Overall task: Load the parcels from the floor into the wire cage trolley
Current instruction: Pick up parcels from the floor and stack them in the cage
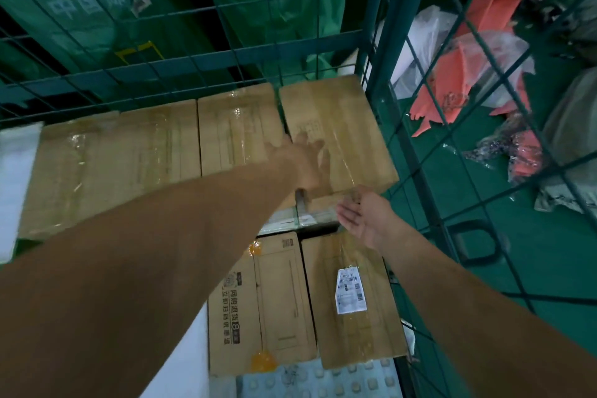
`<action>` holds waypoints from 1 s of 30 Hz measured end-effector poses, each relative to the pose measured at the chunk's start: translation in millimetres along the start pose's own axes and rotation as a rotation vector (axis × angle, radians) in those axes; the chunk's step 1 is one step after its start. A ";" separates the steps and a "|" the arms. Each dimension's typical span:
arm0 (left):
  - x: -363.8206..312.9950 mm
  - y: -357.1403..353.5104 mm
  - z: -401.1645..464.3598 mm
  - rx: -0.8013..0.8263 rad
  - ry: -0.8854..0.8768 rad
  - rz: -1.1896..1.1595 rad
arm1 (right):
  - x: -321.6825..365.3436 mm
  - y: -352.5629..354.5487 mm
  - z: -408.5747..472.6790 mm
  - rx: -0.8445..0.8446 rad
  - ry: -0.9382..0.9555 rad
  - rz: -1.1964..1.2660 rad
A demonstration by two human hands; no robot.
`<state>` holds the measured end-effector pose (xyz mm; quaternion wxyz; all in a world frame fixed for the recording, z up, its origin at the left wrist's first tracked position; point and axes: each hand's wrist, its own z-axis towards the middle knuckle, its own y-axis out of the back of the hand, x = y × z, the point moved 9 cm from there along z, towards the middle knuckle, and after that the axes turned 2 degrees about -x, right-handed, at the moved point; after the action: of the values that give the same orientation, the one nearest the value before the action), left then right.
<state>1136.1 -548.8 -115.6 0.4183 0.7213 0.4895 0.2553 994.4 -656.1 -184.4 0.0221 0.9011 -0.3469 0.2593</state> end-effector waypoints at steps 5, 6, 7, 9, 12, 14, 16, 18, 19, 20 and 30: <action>-4.8 -73.7 1.4 0.082 -0.020 0.026 | -8.5 -8.1 19.2 0.049 0.031 -0.098; -3.1 -80.9 4.2 0.075 -0.012 0.031 | -8.6 -9.6 22.4 0.058 0.051 -0.113; -2.6 -85.9 5.4 0.062 -0.009 0.048 | -8.2 -11.1 24.6 0.065 0.079 -0.131; -2.3 -86.1 4.3 0.014 -0.001 0.097 | -4.0 -14.9 26.0 0.072 0.148 -0.166; 6.2 -84.7 7.1 0.008 0.042 0.140 | -0.3 -21.1 30.6 0.095 0.190 -0.187; 16.6 -86.0 15.7 0.033 0.064 0.190 | 2.8 -29.0 34.2 0.151 0.202 -0.228; 18.5 -85.4 24.1 0.023 0.047 0.237 | 4.8 -29.8 37.7 0.163 0.195 -0.213; 16.0 -86.2 21.4 0.042 0.066 0.234 | -0.4 -27.5 40.4 0.165 0.173 -0.194; 14.8 -86.9 16.2 0.049 0.084 0.204 | -6.1 -25.8 39.1 0.164 0.156 -0.193; 14.0 -86.3 10.2 0.040 0.097 0.165 | -11.8 -25.0 37.5 0.165 0.139 -0.198; 39.9 -130.6 -73.4 -0.092 0.045 -0.327 | -66.1 -44.9 -21.1 0.191 0.081 -0.268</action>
<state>1030.3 -463.9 -190.5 0.4759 0.6060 0.5975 0.2221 972.2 -576.9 -191.8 -0.0153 0.9261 -0.1965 0.3217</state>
